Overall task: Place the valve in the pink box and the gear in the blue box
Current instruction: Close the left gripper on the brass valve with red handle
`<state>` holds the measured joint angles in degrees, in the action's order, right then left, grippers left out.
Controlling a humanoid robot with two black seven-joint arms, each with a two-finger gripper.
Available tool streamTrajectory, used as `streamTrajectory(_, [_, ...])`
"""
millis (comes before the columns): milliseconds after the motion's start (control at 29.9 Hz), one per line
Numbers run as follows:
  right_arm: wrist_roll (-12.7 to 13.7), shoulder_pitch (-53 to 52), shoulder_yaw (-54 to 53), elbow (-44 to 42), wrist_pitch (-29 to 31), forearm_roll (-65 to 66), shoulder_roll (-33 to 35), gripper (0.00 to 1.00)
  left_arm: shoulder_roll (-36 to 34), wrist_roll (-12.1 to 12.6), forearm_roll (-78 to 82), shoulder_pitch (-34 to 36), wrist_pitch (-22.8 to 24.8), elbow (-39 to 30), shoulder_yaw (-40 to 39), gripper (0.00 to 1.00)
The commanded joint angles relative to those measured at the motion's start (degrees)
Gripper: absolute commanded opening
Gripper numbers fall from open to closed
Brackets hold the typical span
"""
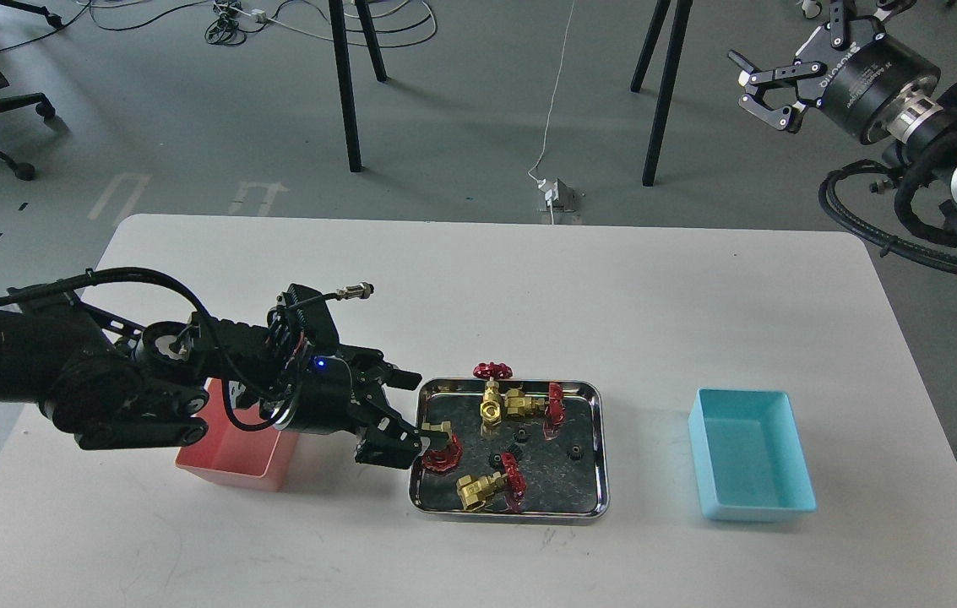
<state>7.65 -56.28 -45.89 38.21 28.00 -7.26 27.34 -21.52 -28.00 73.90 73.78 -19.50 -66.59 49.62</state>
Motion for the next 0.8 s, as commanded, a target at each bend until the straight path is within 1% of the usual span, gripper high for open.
streamTrajectory(0, [0.0,0.5,0.0,0.2,0.0,0.0,0.3,1.0,2.0,0.0,0.5,-2.2,-0.2,3.4,-0.1,0.98])
streamTrajectory(201, [0.0,1.2,-0.2,0.5,0.0,0.0,0.4,1.0,2.6,0.0,0.5,-3.0,-0.2,4.5,-0.1,0.97])
streamTrajectory(267, [0.0,1.3,-0.2,0.5,0.0,-0.1,0.4,1.0,2.6,0.0,0.6,-3.9,-0.3,4.7,-0.1,0.96])
streamTrajectory(434, [0.0,1.5,-0.2,0.5,0.0,0.0,0.4,1.0,2.8,0.0,2.8,-6.0,-2.1,6.8,-0.1,0.83])
streamTrajectory(535, [0.0,1.8,-0.2,0.5,0.0,0.0,0.4,1.0,3.5,0.0,3.0,-7.0,-3.6,8.1,-0.1,0.73])
streamTrajectory(769, [0.0,2.5,-0.3,0.5,0.0,-0.1,0.4,1.0,3.7,0.0,3.8,-7.0,-5.2,8.4,-0.1,0.67])
